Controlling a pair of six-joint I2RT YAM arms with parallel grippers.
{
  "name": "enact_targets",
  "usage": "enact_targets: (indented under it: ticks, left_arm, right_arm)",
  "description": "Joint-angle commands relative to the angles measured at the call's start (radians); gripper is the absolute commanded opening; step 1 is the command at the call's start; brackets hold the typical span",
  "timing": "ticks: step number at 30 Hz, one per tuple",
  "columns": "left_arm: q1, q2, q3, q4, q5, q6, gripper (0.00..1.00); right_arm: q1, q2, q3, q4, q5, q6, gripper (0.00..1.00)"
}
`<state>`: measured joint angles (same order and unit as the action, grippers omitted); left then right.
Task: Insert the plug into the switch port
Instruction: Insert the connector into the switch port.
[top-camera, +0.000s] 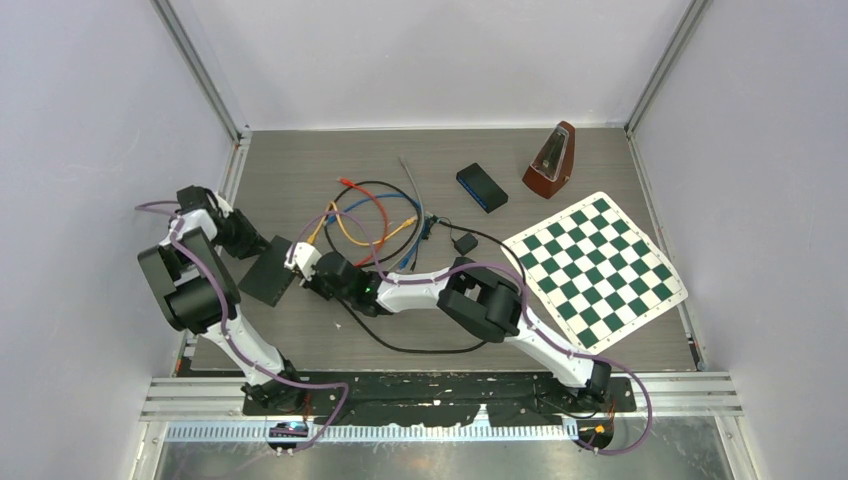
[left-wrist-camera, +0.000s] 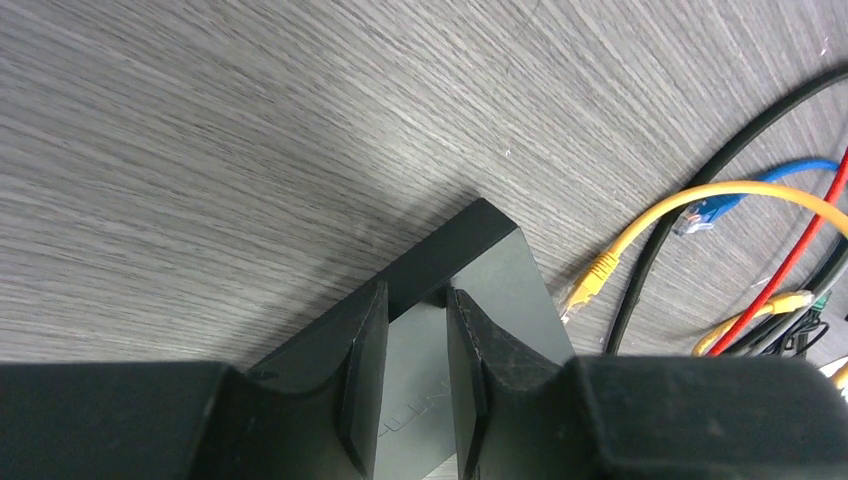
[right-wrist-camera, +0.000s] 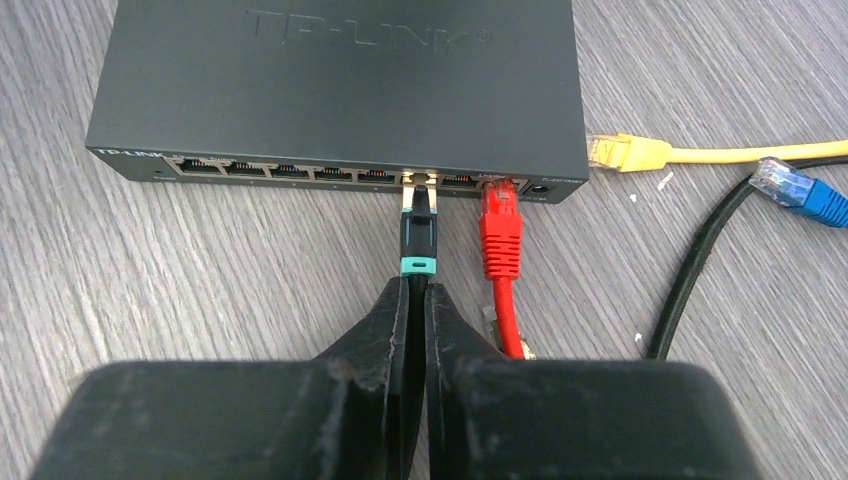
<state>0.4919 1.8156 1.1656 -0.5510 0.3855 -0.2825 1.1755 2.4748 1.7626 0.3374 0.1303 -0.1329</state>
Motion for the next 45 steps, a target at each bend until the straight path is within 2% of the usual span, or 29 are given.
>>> enact_targets:
  ticks: [1, 5, 12, 20, 24, 26, 28, 33, 36, 43, 45]
  left_arm:
    - [-0.044, -0.01, -0.108, -0.311, 0.232, -0.116, 0.28]
    - [-0.043, -0.01, -0.149, -0.267, 0.268, -0.152, 0.26]
    - [-0.015, -0.097, -0.172, -0.226, 0.243, -0.212, 0.25]
    - [0.014, -0.106, -0.214, -0.169, 0.235, -0.224, 0.24]
    - [0.014, -0.122, -0.137, -0.22, 0.208, -0.176, 0.3]
    - [0.015, -0.167, -0.118, -0.222, 0.159, -0.176, 0.4]
    - [0.016, -0.21, -0.099, -0.228, 0.106, -0.174, 0.47]
    - [0.016, -0.288, -0.059, -0.229, 0.001, -0.187, 0.56]
    - [0.017, -0.284, -0.04, -0.225, -0.06, -0.192, 0.58]
    - [0.019, -0.114, 0.011, -0.249, -0.1, -0.175, 0.54]
    - [0.019, -0.081, 0.02, -0.26, -0.122, -0.159, 0.53]
  right_arm:
    - [-0.009, 0.047, 0.071, 0.218, 0.017, 0.011, 0.05]
    - [-0.008, 0.043, 0.021, 0.312, 0.03, 0.017, 0.05]
    - [-0.005, 0.034, -0.011, 0.353, -0.046, -0.01, 0.05]
    - [-0.003, 0.028, -0.043, 0.392, -0.055, 0.0, 0.05]
    - [-0.004, -0.008, -0.126, 0.429, -0.083, -0.019, 0.05]
    - [-0.004, -0.022, -0.156, 0.437, -0.083, -0.02, 0.05]
    - [-0.004, -0.032, -0.17, 0.436, -0.1, -0.007, 0.05]
    - [-0.008, -0.056, -0.201, 0.433, -0.158, -0.014, 0.05]
    - [-0.013, -0.073, -0.227, 0.443, -0.15, -0.024, 0.05]
    - [-0.019, -0.086, -0.246, 0.399, -0.135, 0.022, 0.05]
    - [-0.019, -0.083, -0.23, 0.363, -0.117, 0.027, 0.09]
